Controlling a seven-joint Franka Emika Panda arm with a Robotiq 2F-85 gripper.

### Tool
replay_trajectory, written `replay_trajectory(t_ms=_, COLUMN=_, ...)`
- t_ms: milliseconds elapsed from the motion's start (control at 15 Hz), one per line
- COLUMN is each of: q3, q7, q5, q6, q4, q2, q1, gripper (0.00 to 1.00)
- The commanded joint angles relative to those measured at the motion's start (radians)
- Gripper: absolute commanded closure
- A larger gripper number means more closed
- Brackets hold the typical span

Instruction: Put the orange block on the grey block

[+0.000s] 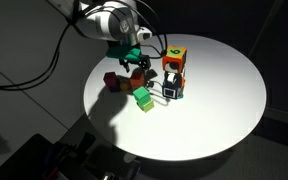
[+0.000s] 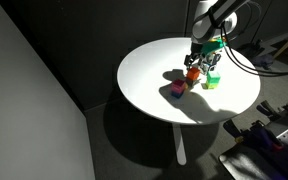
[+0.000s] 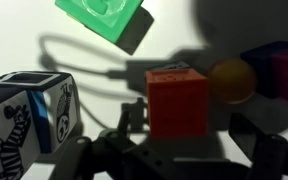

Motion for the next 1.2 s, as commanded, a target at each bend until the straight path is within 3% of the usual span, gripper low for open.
replay_trajectory(t_ms=0, q3=0.002, q7=0.011, q5=0.003, q6=-0.038, q4=-0.001, q2=-0.033, q1=-0.014, gripper=0.0)
replay_trajectory(t_ms=400, q3=0.009, q7=0.003, q5=0.019, q6=-0.051, q4=-0.025, q2=-0.087, q1=-0.036, gripper=0.0)
replay_trajectory(t_ms=1133, q3=-0.014, q7=0.038, q5=-0.007, q6=-0.201, q4=-0.114, q2=-0.242, q1=-0.024, gripper=0.0)
